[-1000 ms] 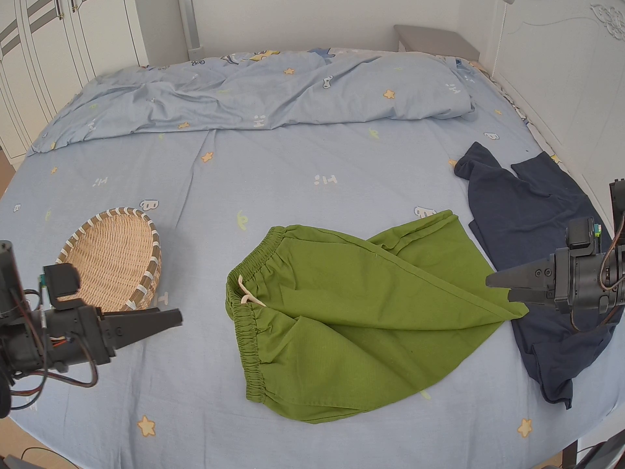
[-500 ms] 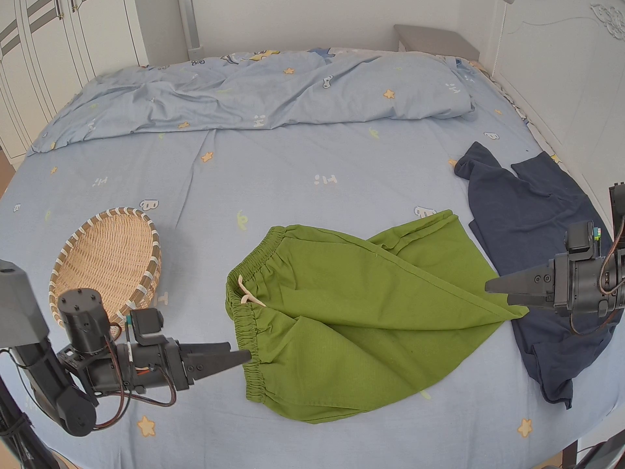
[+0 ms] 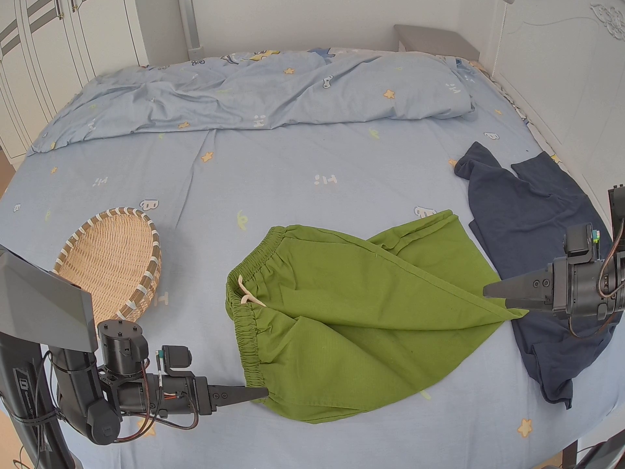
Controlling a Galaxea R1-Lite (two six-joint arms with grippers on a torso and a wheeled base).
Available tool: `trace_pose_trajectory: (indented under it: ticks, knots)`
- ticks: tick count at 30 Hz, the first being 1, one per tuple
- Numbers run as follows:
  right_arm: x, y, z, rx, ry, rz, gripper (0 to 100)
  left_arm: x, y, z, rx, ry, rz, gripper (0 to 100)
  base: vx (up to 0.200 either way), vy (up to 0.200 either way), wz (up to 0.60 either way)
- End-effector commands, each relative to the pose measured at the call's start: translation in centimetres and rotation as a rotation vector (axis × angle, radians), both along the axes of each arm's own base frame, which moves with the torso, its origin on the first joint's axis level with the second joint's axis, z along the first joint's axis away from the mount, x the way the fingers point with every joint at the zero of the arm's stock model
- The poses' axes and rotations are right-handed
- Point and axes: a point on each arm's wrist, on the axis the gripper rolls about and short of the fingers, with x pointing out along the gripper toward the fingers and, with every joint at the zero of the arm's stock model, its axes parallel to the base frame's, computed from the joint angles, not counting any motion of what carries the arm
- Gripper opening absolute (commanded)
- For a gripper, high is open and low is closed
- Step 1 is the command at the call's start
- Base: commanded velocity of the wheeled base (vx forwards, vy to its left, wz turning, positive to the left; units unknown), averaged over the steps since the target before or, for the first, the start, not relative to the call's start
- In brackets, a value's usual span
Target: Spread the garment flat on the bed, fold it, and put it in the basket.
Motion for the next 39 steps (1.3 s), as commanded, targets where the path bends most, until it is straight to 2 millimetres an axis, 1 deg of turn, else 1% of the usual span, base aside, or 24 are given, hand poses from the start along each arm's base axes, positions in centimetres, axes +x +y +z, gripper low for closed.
trace_pose_trajectory:
  ticks: [1, 4, 8, 14, 15, 21, 26, 28, 30, 32, 34, 39]
  knots:
    - [0.0, 0.1, -0.1, 0.0, 0.003, 0.006, 100, 0.6, -0.3, -0.3, -0.008, -0.004, 0.0, 100, 0.0, 0.0, 0.0]
    - [0.0, 0.1, -0.1, 0.0, 0.003, 0.006, 100, 1.1, -1.0, -0.7, -0.021, 0.014, -0.009, 100, 0.0, 0.0, 0.0]
    - [0.0, 0.1, -0.1, -0.001, 0.004, 0.006, 100, 1.3, -1.5, -0.6, -0.021, 0.005, -0.02, 100, 0.0, 0.0, 0.0]
    - [0.1, 0.1, -0.2, -0.002, 0.009, 0.006, 100, 1.4, -1.7, -0.4, -0.025, -0.007, -0.022, 100, 0.0, 0.0, 0.0]
    - [0.1, 0.1, -0.2, -0.002, 0.009, 0.006, 100, 1.4, -1.7, -0.4, -0.025, -0.008, -0.022, 0, 0.0, 0.0, 0.0]
    - [0.1, 0.1, -0.2, -0.002, 0.009, 0.006, 100, 1.1, -1.3, -0.4, -0.023, 0.007, -0.009, 0, 0.0, 0.0, 0.0]
    - [0.2, 0.1, -0.2, -0.002, 0.01, 0.003, 100, 0.0, -0.8, 0.3, -0.037, 0.053, 0.011, 0, 0.0, 0.0, 0.0]
    - [0.1, 0.1, -0.2, -0.001, 0.009, 0.003, 100, -1.4, 0.4, 1.0, -0.043, 0.09, 0.051, 0, 0.0, 0.0, 0.0]
    - [0.1, 0.1, -0.2, 0.0, 0.009, 0.004, 100, -2.1, 1.2, 1.3, -0.042, 0.099, 0.074, 0, 0.0, 0.0, 0.0]
    - [0.1, 0.1, -0.1, 0.0, 0.008, 0.006, 100, -2.0, 1.6, 1.6, -0.049, 0.089, 0.094, 0, 0.0, 0.0, 0.0]
    - [0.0, 0.1, -0.1, 0.0, 0.008, 0.009, 100, -2.2, 2.2, 1.6, -0.04, 0.12, 0.122, 0, 0.0, 0.0, 0.0]
    - [-0.1, 0.4, -0.3, 0.0, 0.017, 0.026, 100, -3.6, 4.4, 2.3, -0.01, 0.224, 0.22, 0, 0.0, 0.0, 0.0]
